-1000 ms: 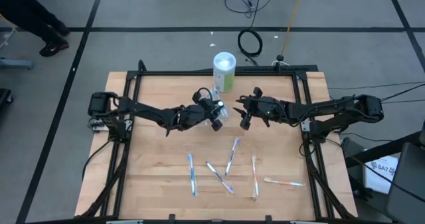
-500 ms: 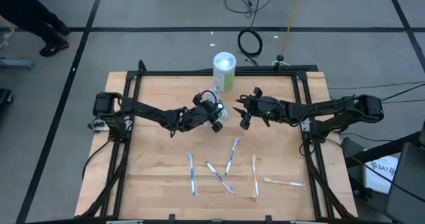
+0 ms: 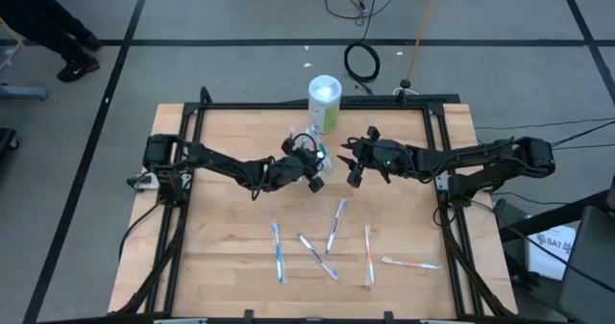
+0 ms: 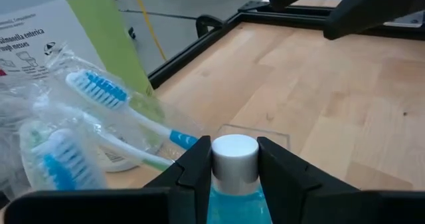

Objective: Pick & Place toothbrushing station
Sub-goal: Put the blue mouthwash into the transparent organizer, then put the top violet toothbrush into the transparent organizer

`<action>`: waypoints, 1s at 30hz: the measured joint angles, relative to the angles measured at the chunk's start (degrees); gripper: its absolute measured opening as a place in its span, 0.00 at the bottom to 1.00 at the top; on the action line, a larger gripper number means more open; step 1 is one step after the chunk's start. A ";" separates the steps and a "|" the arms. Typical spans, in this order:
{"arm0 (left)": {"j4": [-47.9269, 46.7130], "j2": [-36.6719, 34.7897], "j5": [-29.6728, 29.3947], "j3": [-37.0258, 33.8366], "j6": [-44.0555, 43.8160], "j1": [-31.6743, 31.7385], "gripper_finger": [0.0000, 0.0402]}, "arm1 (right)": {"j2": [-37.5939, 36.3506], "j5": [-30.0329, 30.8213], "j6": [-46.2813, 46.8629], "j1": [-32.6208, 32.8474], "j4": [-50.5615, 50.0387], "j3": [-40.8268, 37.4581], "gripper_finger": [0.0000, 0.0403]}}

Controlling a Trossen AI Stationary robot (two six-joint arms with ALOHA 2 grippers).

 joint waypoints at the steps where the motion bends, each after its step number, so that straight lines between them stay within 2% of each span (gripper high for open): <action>1: -0.24 0.00 0.00 0.00 -0.45 0.04 0.28 | 0.00 0.00 0.00 0.00 0.00 0.00 0.39; 9: -2.02 -0.02 0.02 0.00 -1.79 0.04 0.36 | 0.00 -0.01 -0.11 0.00 0.00 0.00 0.39; 23: -2.90 -0.13 0.06 0.00 -1.66 0.04 0.35 | -0.02 -0.04 -0.13 0.00 -0.02 0.00 0.39; 27: -4.30 -2.97 0.26 -0.02 -1.67 -0.40 0.35 | -0.02 -0.17 -0.13 0.00 -0.17 0.00 0.39; 30: -7.55 -7.17 0.67 -0.02 -1.68 -0.85 0.35 | -0.02 -2.66 -0.15 -0.02 -0.91 0.00 0.39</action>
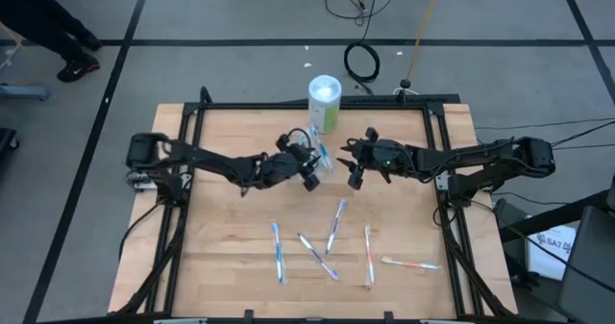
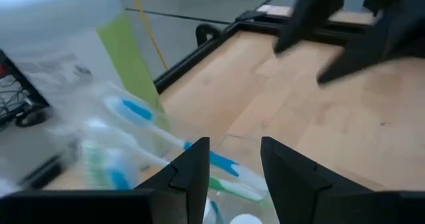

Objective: Pick & Place toothbrushing station
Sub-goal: Put the top violet toothbrush into the transparent organizer

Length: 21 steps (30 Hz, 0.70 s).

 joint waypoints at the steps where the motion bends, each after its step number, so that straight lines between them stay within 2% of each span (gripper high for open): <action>1: -1.34 -1.55 0.06 0.00 -0.02 -0.22 0.35 | 0.00 -0.88 0.01 0.00 -0.12 0.00 0.39; 9: -16.54 -15.05 4.26 0.02 -2.41 -2.55 0.35 | 0.00 -10.59 4.79 0.00 -0.53 0.00 0.39; 15: -29.72 -23.07 4.09 0.02 -6.31 -5.32 0.35 | 0.00 -12.13 7.48 1.89 -3.69 0.00 0.39; 19: -37.50 -26.20 4.02 0.02 -6.70 -7.06 0.35 | 0.00 -12.33 5.06 5.32 -5.71 -0.62 0.39; 21: -39.34 -26.55 3.88 0.02 -7.92 -7.78 0.35 | 0.00 -14.75 0.50 7.20 -5.11 -2.58 0.39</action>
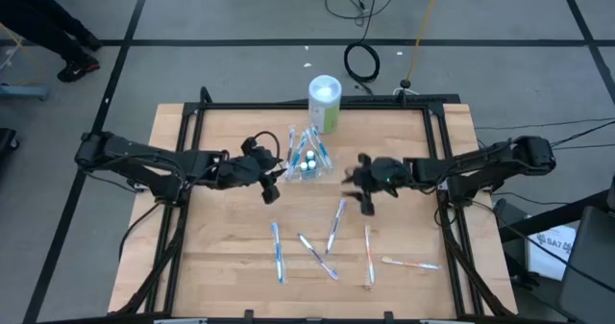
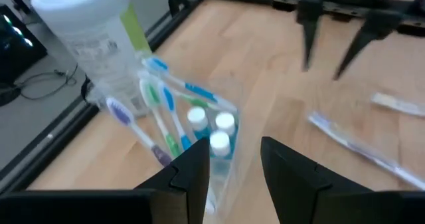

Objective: Pick & Place toothbrushing station
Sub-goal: Put the top violet toothbrush into the transparent organizer

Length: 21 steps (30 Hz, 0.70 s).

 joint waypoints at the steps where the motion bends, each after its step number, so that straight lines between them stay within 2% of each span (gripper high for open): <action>1: -0.90 0.07 -0.01 0.00 -0.49 -0.26 0.35 | 0.00 -1.97 -3.03 0.77 0.01 -1.12 0.39; 5: -1.41 0.23 -0.02 -0.02 -1.13 -1.42 0.35 | 0.10 -5.07 -7.49 3.32 4.47 -6.50 0.39; 9: -1.65 1.24 0.05 -0.08 -1.08 -1.51 0.35 | 3.60 -5.04 -3.96 5.36 19.28 -11.71 0.39; 12: -0.87 0.92 -0.08 0.00 -1.19 -1.25 0.35 | 7.37 -5.42 -3.85 6.93 26.32 -11.95 0.39; 17: -0.94 0.99 -0.05 0.00 -1.21 -1.03 0.35 | 13.66 -10.82 -4.05 7.43 24.18 -8.30 0.40; 21: -0.97 1.02 -0.06 0.00 -1.23 -0.96 0.35 | 16.84 -11.01 -6.34 7.02 17.03 -4.72 0.47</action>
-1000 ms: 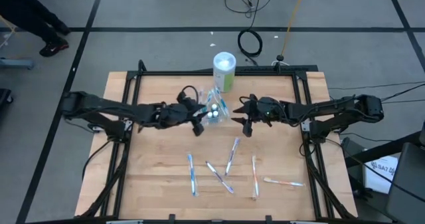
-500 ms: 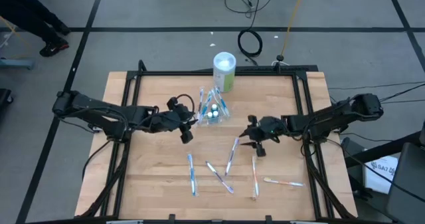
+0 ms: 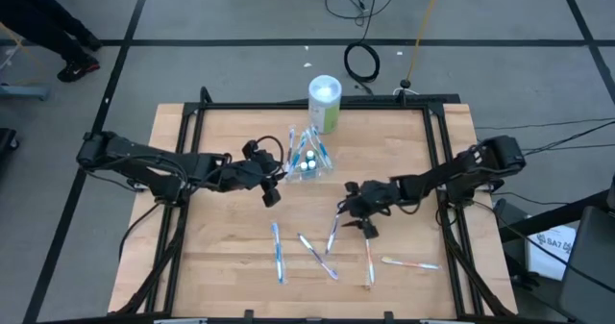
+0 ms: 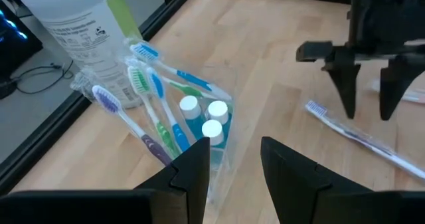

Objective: Pick & Place toothbrushing station
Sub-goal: Put the top violet toothbrush into the transparent organizer

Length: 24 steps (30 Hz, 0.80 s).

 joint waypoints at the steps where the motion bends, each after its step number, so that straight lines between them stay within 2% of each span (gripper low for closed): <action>1: 0.02 0.00 -0.04 0.00 0.02 0.00 0.35 | 0.64 0.00 -0.54 -0.17 -1.91 1.08 0.49; 7: 0.00 0.00 0.01 0.00 0.37 0.04 0.35 | 2.99 0.14 -10.10 -1.79 -5.53 3.42 0.60; 13: -0.04 0.00 -0.01 0.00 2.00 0.04 0.35 | 6.24 -0.55 -12.15 -5.62 -5.46 3.39 0.62; 18: -0.07 0.00 0.00 0.00 3.17 0.04 0.35 | 8.73 -3.15 -15.88 -7.04 -3.64 3.48 0.59; 24: -0.13 0.00 0.01 0.00 3.32 0.04 0.35 | 8.87 -4.54 -17.07 -7.28 -5.41 3.48 0.47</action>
